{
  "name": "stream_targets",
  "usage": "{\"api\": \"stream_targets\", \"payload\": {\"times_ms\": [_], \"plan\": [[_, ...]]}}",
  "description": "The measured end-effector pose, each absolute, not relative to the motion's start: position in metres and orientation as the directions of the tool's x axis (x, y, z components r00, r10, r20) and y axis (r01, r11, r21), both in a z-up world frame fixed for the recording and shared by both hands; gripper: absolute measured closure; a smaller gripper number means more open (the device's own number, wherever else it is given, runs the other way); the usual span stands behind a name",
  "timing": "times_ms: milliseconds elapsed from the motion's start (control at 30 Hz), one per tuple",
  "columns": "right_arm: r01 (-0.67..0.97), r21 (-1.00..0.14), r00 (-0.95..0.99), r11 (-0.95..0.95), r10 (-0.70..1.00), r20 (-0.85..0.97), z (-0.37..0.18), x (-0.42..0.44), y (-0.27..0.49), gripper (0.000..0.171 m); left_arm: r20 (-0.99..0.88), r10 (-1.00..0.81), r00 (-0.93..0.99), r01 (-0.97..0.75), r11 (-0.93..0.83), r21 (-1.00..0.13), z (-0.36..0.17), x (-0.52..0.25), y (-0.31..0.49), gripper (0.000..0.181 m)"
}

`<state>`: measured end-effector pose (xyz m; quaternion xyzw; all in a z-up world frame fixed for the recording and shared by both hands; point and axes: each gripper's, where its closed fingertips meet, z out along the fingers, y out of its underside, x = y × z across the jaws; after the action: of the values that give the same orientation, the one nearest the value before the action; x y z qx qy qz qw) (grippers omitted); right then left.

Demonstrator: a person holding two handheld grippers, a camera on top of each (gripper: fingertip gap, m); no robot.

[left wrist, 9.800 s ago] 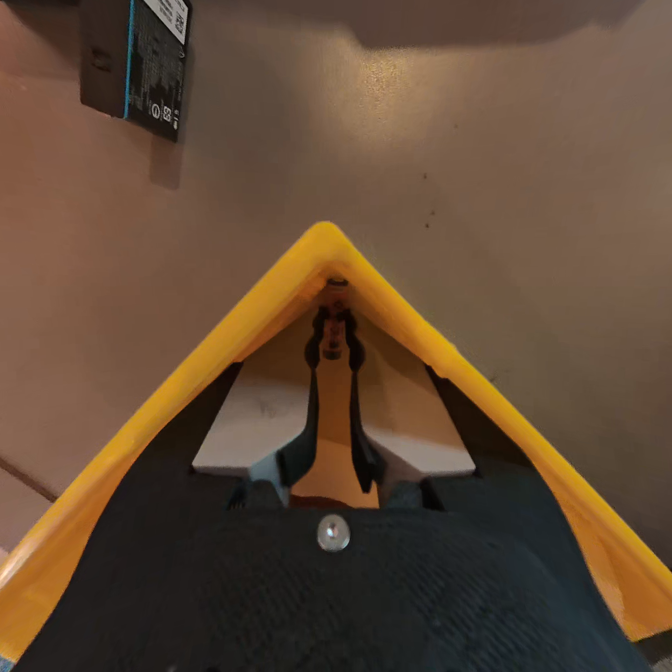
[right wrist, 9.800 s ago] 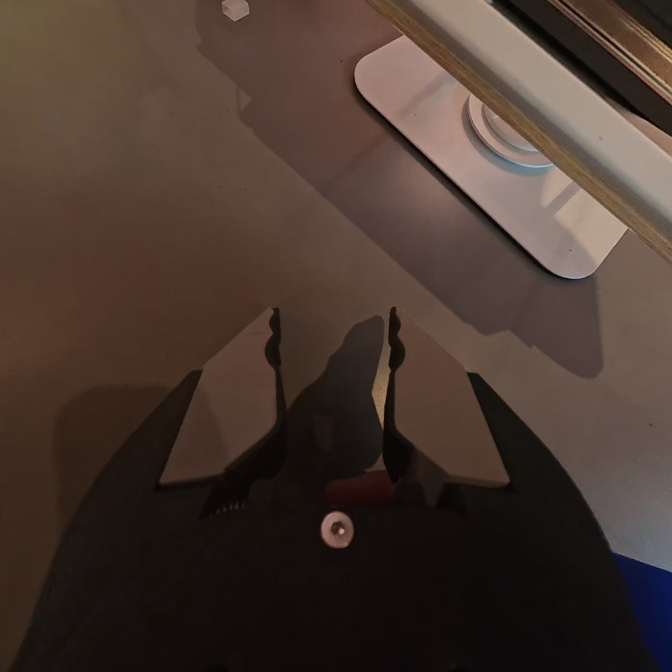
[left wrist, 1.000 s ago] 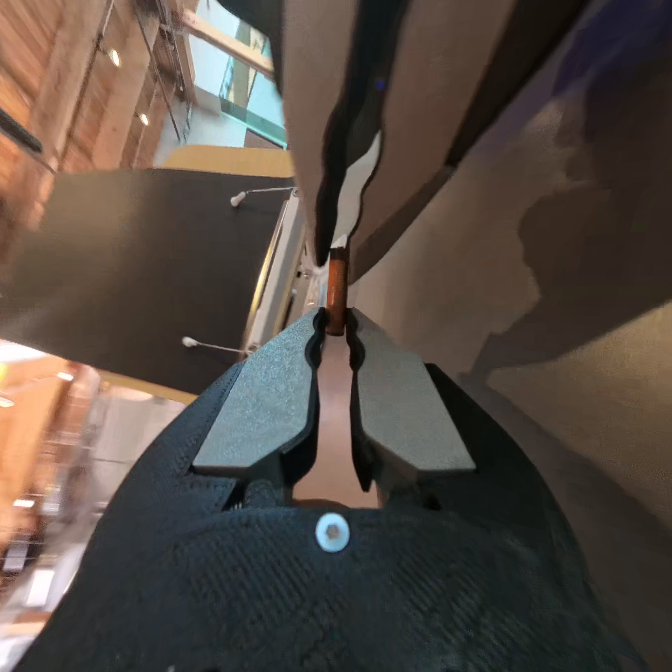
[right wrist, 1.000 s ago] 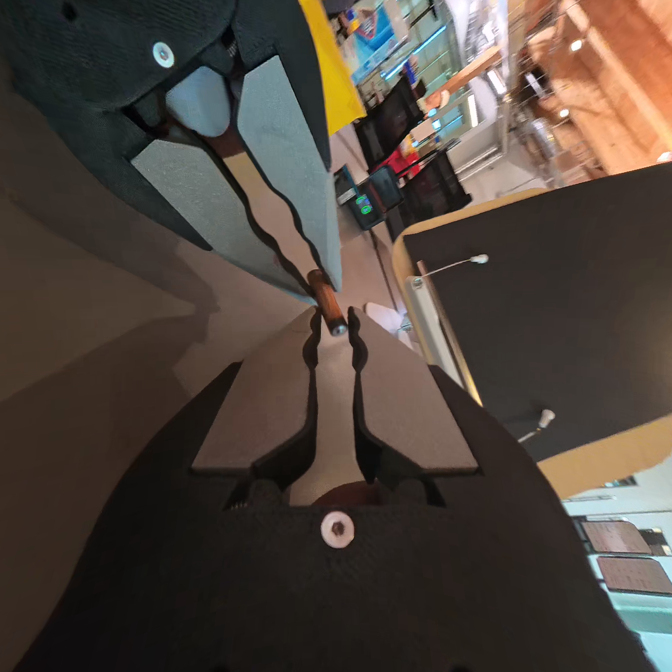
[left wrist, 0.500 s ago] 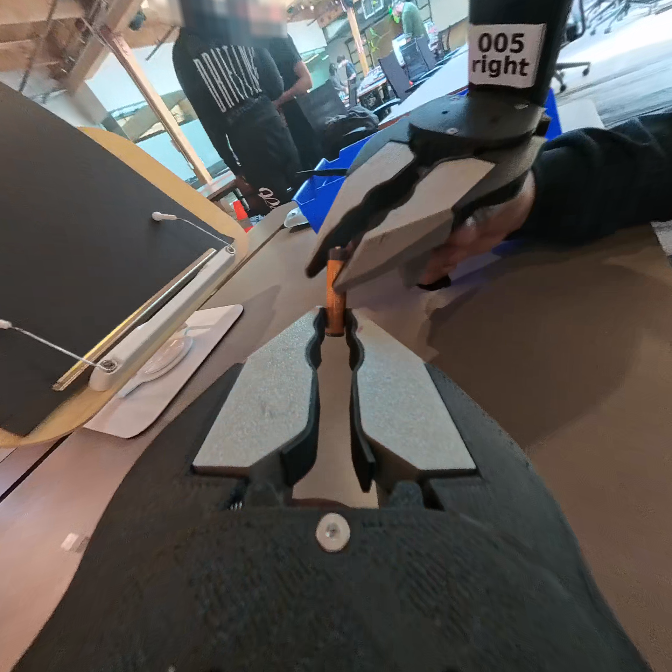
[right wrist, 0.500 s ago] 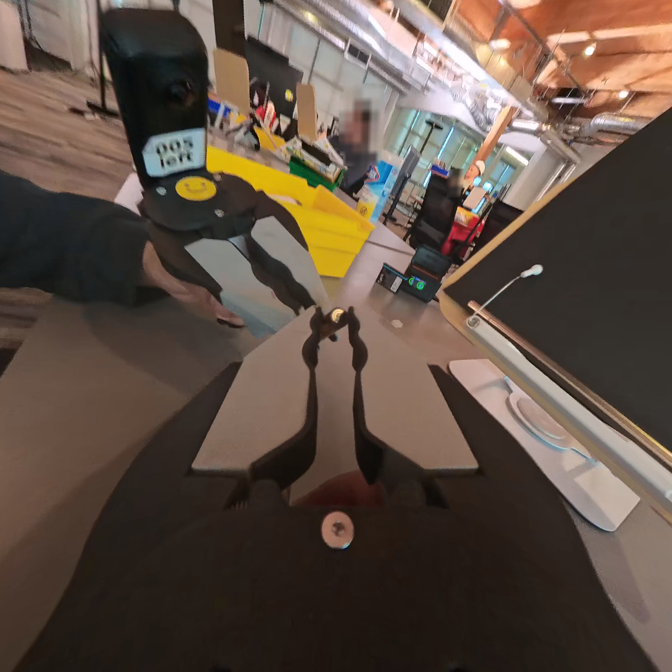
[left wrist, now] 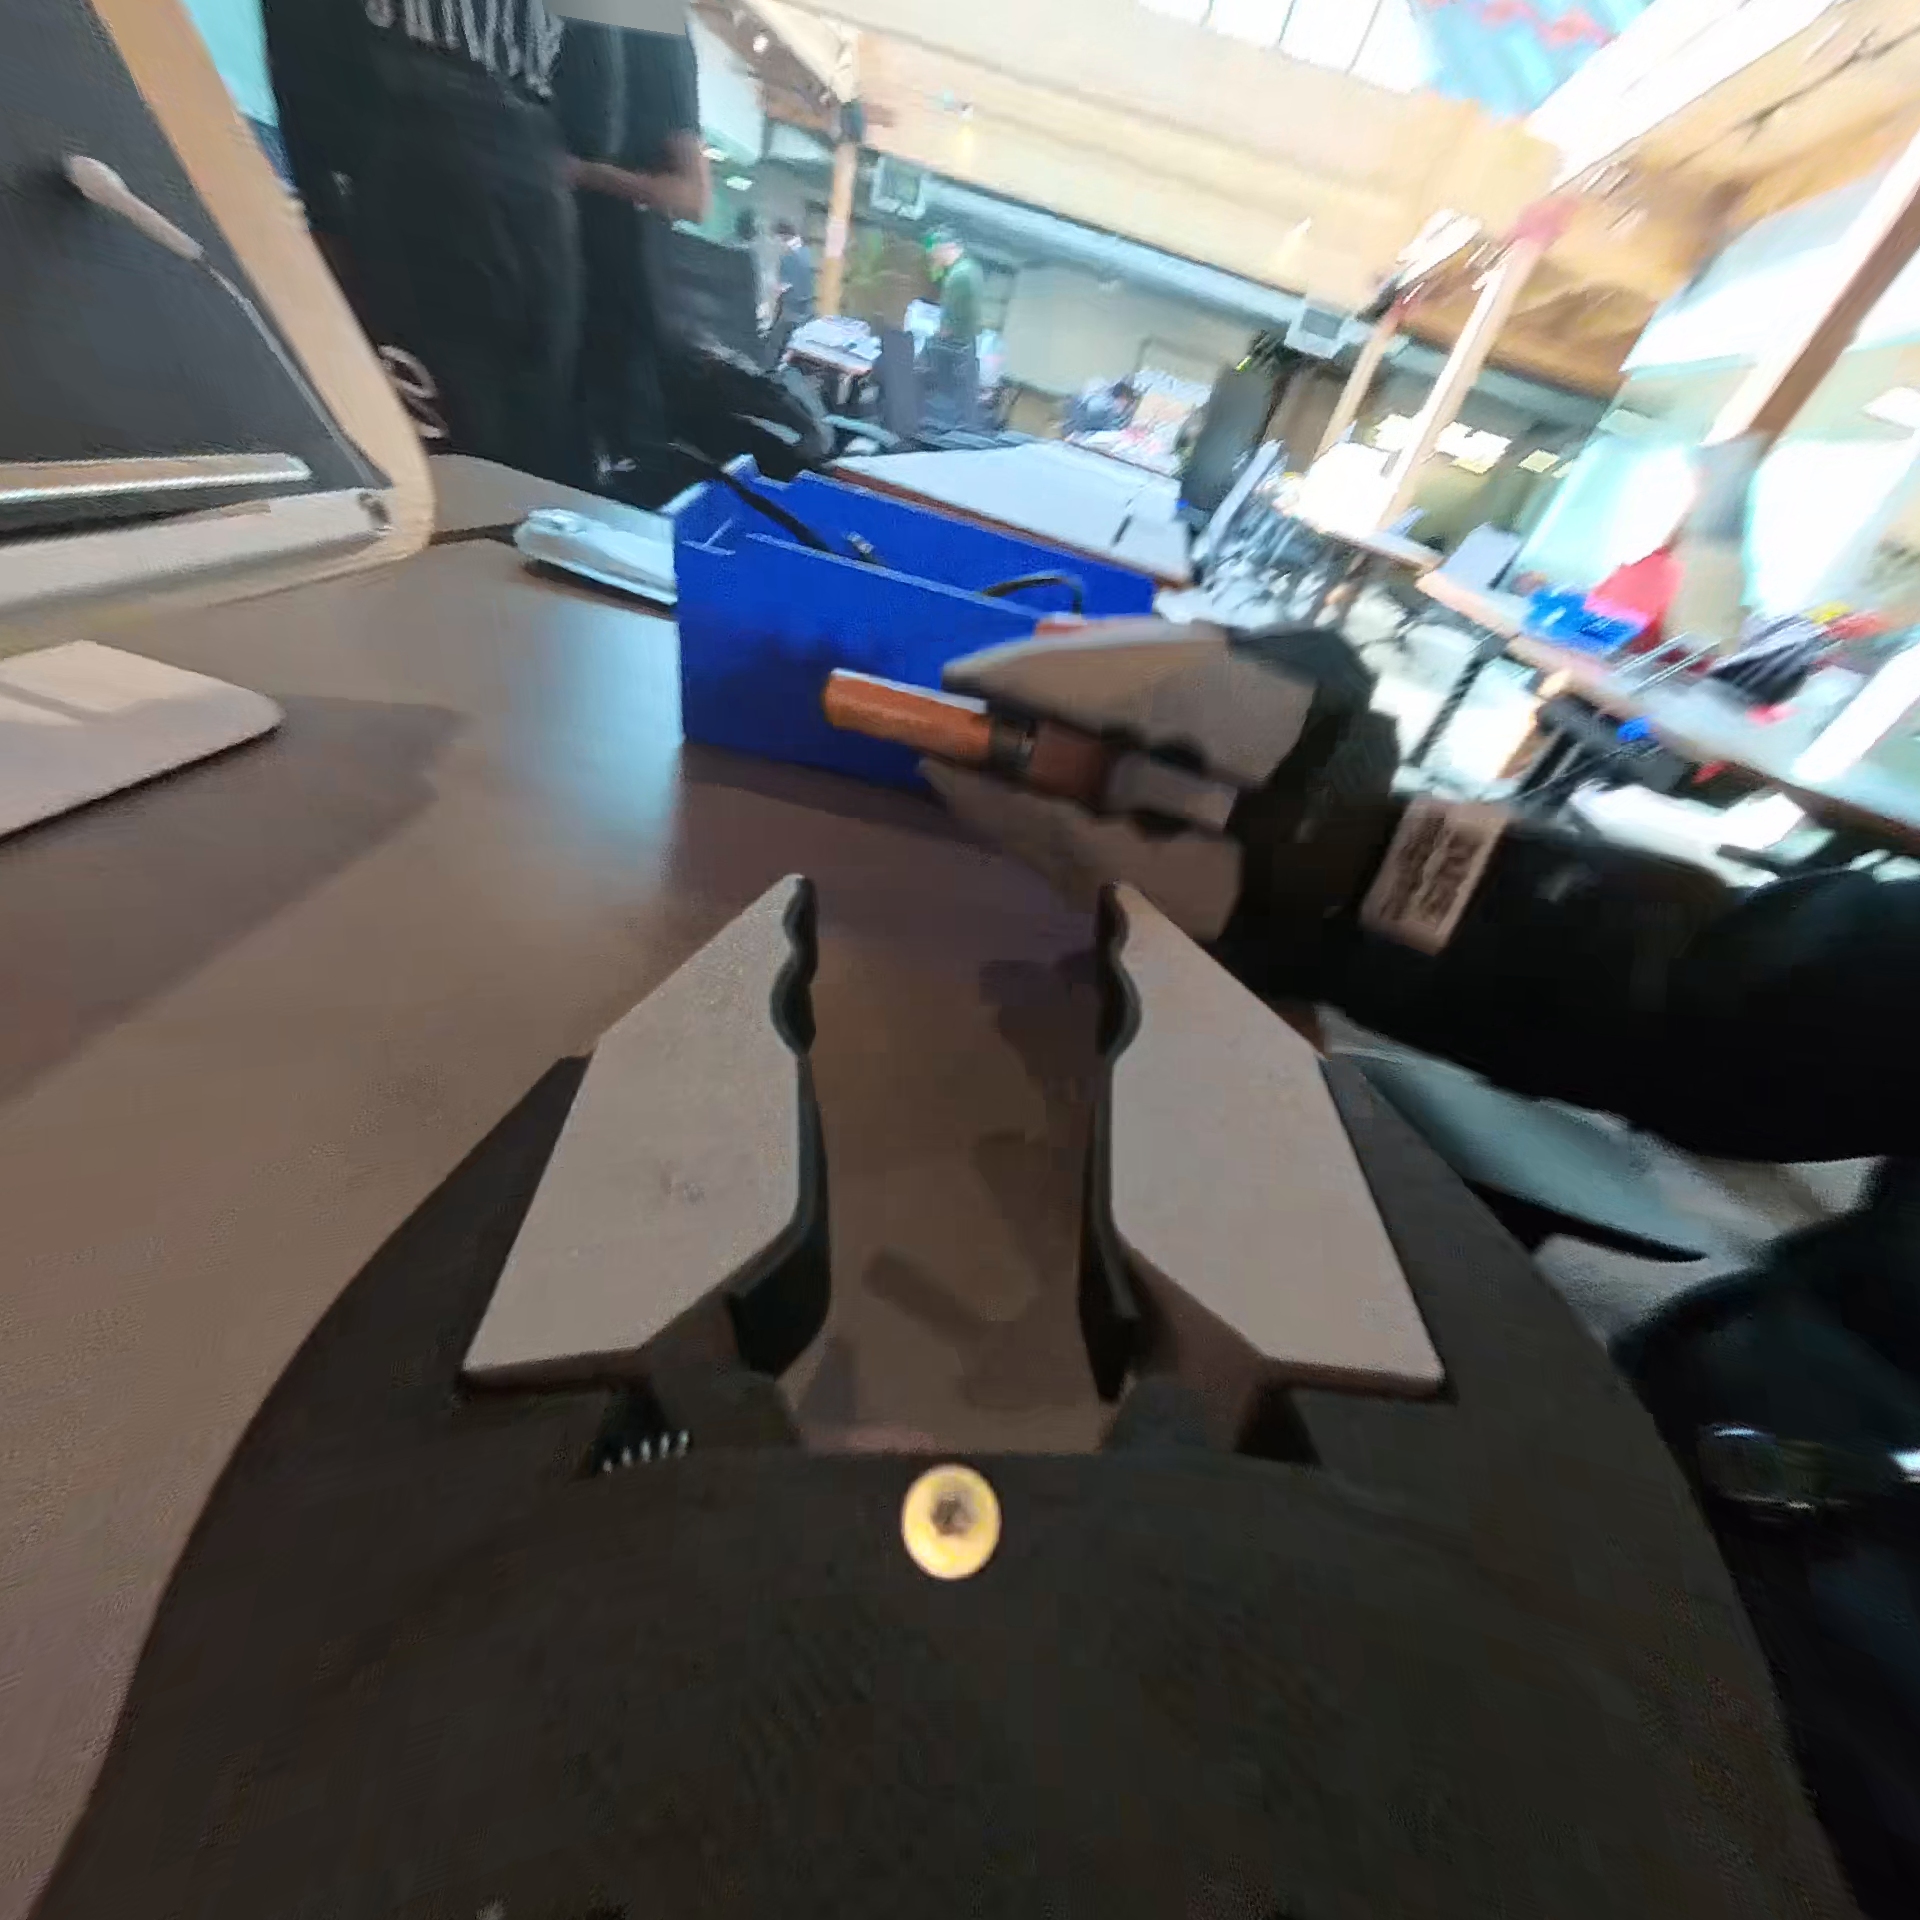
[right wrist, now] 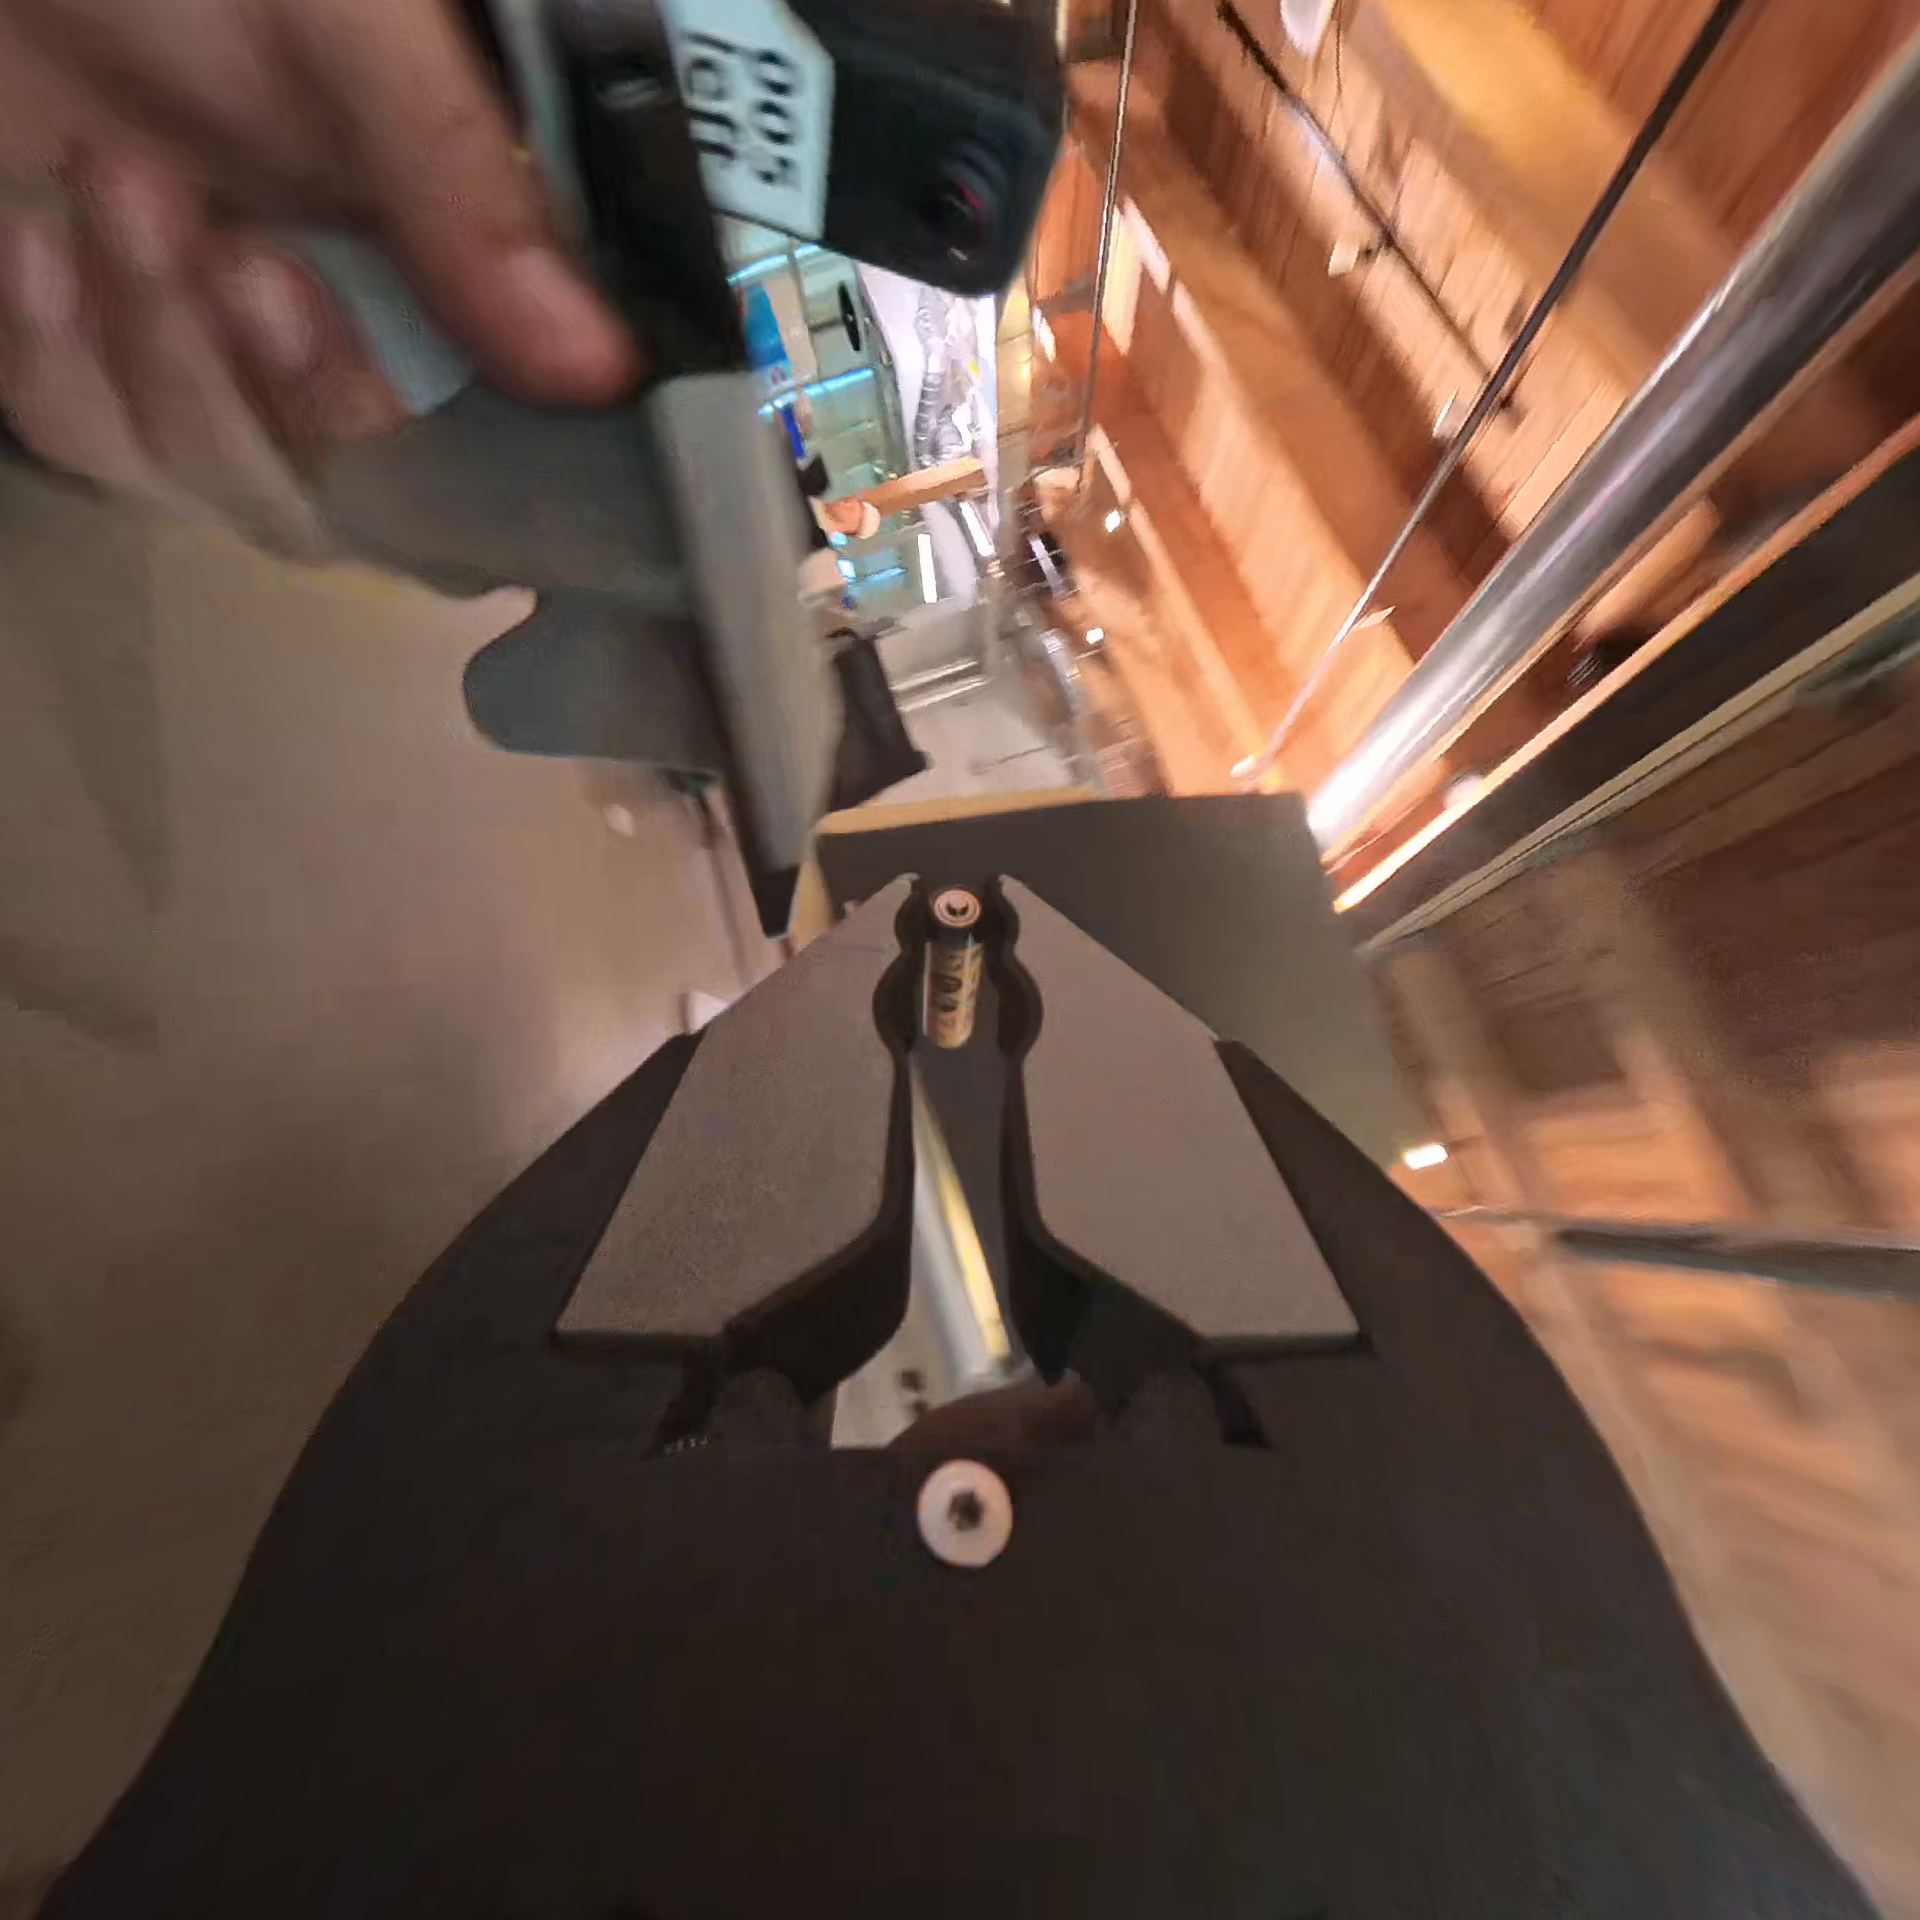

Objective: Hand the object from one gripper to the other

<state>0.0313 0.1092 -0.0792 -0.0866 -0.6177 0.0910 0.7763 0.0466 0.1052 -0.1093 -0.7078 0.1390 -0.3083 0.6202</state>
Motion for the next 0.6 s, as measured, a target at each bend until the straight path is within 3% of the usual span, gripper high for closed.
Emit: {"api": "stream_targets", "payload": {"times_ms": [67, 167, 367, 433, 500, 600], "plan": [[0.019, -0.045, 0.249, 0.999, 0.039, 0.968, -0.085, 0.028, 0.102, 0.165, 0.294, -0.583, 0.757, 0.234, -0.179, -0.956, -0.102, 0.042, 0.103, 0.122], [0.010, 0.057, 0.230, 0.998, -0.058, 0.972, -0.096, 0.026, 0.092, 0.165, 0.236, -0.578, 0.781, 0.182, -0.151, -0.972, -0.102, 0.039, 0.100, 0.113], [-0.169, 0.019, 0.227, 0.985, 0.021, 0.974, -0.095, 0.041, 0.057, 0.165, 0.136, -0.658, 0.741, 0.061, -0.135, -0.989, -0.107, 0.060, 0.088, 0.109], [-0.214, -0.025, 0.212, 0.977, 0.071, 0.975, -0.093, 0.045, 0.052, 0.165, 0.120, -0.685, 0.719, 0.059, -0.113, -0.992, -0.103, 0.065, 0.083, 0.114], [-0.224, -0.052, 0.201, 0.973, 0.099, 0.975, -0.092, 0.046, 0.053, 0.165, 0.085, -0.695, 0.714, 0.042, -0.079, -0.996, -0.100, 0.067, 0.079, 0.130], [-0.241, -0.076, 0.183, 0.967, 0.122, 0.976, -0.093, 0.047, 0.052, 0.164, 0.079, -0.691, 0.718, 0.035, -0.077, -0.996, -0.101, 0.066, 0.080, 0.133]]}}
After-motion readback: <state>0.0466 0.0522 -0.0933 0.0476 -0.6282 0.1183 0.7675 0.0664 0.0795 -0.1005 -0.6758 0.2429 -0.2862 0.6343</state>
